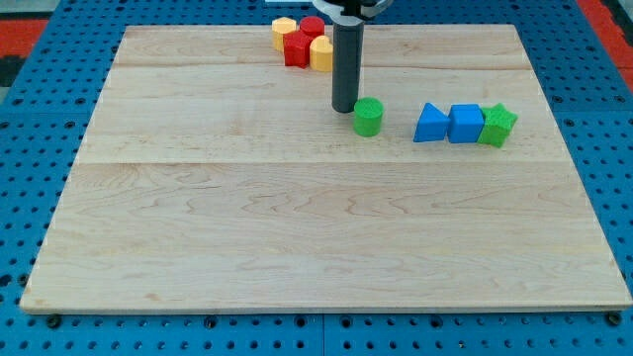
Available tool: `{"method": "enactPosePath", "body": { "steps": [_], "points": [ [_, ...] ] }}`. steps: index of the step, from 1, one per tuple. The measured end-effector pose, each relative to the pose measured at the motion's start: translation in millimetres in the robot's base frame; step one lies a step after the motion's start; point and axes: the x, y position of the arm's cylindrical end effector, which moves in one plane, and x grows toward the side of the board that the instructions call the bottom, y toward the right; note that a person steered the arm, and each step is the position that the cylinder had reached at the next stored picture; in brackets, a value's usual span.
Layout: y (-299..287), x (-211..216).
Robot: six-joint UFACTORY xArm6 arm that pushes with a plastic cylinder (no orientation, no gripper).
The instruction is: Slide the hexagon to the center
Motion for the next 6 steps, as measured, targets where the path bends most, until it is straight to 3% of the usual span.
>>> {"method": "enactPosePath", "body": {
  "steps": [3,4,6],
  "points": [
    [7,2],
    [9,-30],
    [52,-141]
  ]
}}
